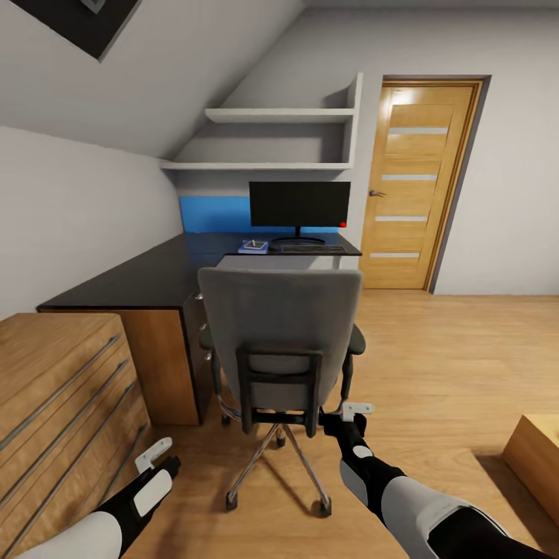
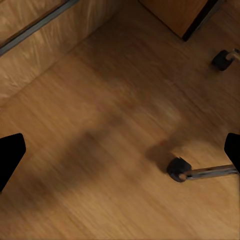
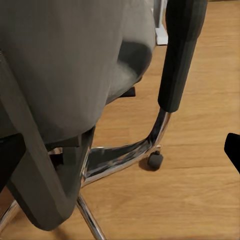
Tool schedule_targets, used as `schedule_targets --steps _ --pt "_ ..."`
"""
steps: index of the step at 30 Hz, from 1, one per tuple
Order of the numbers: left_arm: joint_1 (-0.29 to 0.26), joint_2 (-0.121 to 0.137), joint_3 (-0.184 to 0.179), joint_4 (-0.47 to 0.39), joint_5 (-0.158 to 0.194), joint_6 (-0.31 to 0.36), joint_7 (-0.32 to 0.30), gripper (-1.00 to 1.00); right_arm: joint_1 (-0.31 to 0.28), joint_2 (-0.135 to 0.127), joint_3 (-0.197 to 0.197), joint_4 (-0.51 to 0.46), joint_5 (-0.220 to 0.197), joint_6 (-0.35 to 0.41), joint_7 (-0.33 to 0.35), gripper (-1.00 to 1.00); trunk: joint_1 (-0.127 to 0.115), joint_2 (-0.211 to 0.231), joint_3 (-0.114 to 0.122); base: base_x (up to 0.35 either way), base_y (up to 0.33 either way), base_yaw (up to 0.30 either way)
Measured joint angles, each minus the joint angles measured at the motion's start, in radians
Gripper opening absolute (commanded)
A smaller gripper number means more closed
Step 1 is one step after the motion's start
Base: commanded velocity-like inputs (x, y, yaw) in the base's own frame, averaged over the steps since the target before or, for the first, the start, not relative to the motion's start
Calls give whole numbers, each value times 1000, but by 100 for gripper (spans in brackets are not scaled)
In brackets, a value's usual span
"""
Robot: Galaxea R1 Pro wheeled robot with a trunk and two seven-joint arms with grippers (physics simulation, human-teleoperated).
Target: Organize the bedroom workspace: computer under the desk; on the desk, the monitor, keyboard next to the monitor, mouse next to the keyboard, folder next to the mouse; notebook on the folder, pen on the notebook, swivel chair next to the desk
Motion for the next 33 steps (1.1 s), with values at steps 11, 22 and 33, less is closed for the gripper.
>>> schedule_targets --steps 11,22,33 --pt "0 -3 -4 0 0 0 0 100 0 0 0 0 1 -1 0 100 0 0 0 -4 87 0" --pt "0 -23 -5 0 -9 -1 0 100 0 0 0 0 1 -1 0 100 0 0 0 -249 1 -1" --pt "0 -48 -11 0 -128 1 -1 100 1 0 1 0 2 -16 0 100 0 0 8 -53 3 -120"
